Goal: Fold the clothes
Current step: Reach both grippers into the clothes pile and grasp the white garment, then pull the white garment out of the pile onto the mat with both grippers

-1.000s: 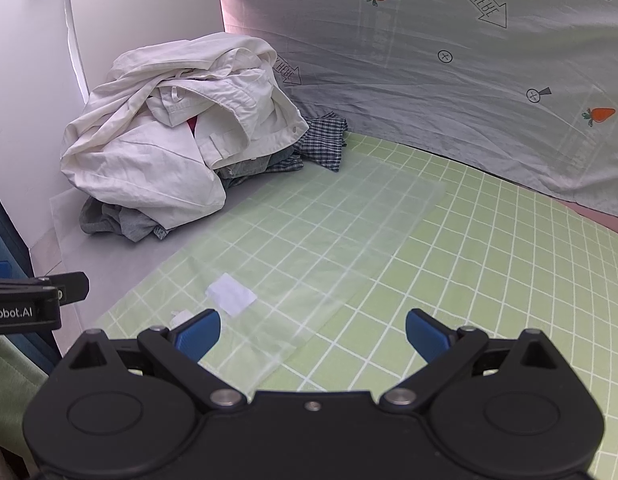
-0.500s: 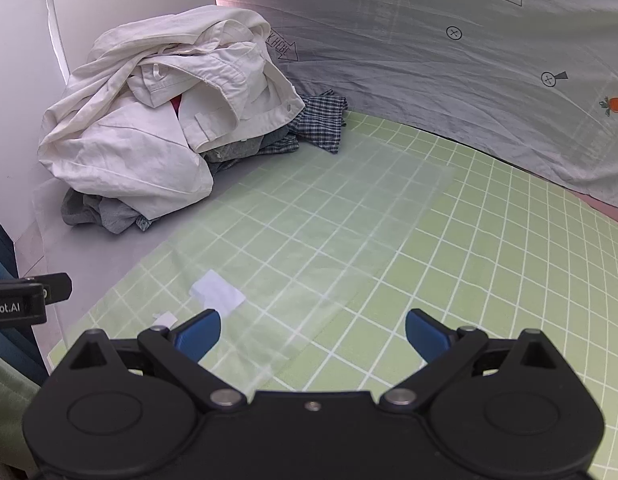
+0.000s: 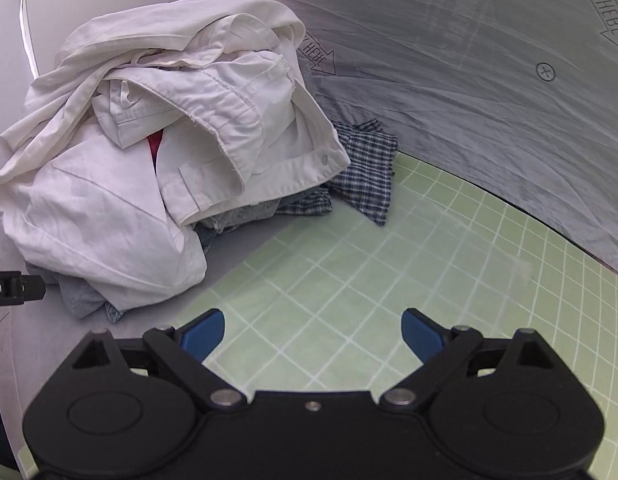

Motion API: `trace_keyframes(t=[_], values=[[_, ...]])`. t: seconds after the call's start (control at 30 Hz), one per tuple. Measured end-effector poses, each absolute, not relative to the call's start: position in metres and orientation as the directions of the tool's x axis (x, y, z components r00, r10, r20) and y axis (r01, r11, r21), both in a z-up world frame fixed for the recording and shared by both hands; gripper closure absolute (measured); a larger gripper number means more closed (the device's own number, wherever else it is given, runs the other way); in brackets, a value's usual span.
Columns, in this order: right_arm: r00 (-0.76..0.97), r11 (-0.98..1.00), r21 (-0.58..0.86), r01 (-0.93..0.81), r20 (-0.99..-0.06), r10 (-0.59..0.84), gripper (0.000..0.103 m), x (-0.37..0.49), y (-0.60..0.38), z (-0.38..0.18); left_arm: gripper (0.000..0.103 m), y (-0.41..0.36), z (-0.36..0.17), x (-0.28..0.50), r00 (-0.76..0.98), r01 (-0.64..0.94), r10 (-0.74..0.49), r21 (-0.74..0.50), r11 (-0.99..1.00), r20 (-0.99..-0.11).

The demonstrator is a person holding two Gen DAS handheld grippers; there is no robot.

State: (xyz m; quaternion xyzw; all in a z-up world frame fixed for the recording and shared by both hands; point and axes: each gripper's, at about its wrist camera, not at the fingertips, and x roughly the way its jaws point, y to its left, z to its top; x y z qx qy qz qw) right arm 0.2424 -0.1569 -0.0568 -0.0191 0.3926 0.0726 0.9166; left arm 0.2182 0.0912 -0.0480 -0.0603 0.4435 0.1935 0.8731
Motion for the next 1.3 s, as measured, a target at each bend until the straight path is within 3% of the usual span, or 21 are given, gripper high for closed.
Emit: trace_keyframes(t=[0.27, 0.43, 0.47, 0.53, 0.6, 0.7, 1.07, 1.17, 1.3], values=[[0.705, 0.972, 0.019, -0.236, -0.684, 0.185, 0.013, 0.338, -0.11, -0.043, 0.013, 0.126, -0.056, 0.275, 0.477, -0.452, 0.242, 0.0, 0.892, -0.845], [0.699, 0.964, 0.045, -0.261, -0.68, 0.221, 0.027, 0.368, -0.099, -0.037, 0.041, 0.125, -0.055, 0.288, 0.482, -0.44, 0.207, -0.031, 0.898, -0.851], [0.694, 0.961, 0.053, -0.271, -0.681, 0.234, 0.031, 0.37, -0.098, -0.037, 0.05, 0.122, -0.054, 0.288, 0.485, -0.436, 0.206, -0.031, 0.899, -0.85], [0.7, 0.954, 0.055, -0.295, -0.667, 0.255, 0.048, 0.365, -0.099, -0.036, 0.065, 0.117, -0.053, 0.289, 0.492, -0.43, 0.204, -0.032, 0.902, -0.846], [0.717, 0.948, 0.033, -0.315, -0.647, 0.261, 0.059, 0.357, -0.1, -0.034, 0.081, 0.113, -0.051, 0.288, 0.497, -0.43, 0.213, -0.026, 0.903, -0.841], [0.757, 0.949, -0.024, -0.316, -0.61, 0.237, 0.07, 0.34, -0.105, -0.029, 0.09, 0.107, -0.046, 0.278, 0.516, -0.426, 0.216, -0.03, 0.904, -0.829], [0.813, 0.987, -0.062, -0.148, -0.575, 0.086, 0.076, 0.258, -0.167, -0.031, 0.095, 0.078, -0.031, 0.209, 0.567, -0.345, 0.184, -0.029, 0.938, -0.803], [0.814, 0.994, -0.095, -0.047, -0.58, -0.017, 0.076, 0.221, -0.2, -0.035, 0.095, 0.064, -0.03, 0.183, 0.57, -0.303, 0.166, -0.018, 0.953, -0.805], [0.789, 0.963, -0.248, 0.111, -0.566, -0.237, 0.077, 0.159, -0.256, -0.039, 0.095, 0.035, -0.034, 0.147, 0.562, -0.211, 0.12, -0.001, 0.977, -0.819]])
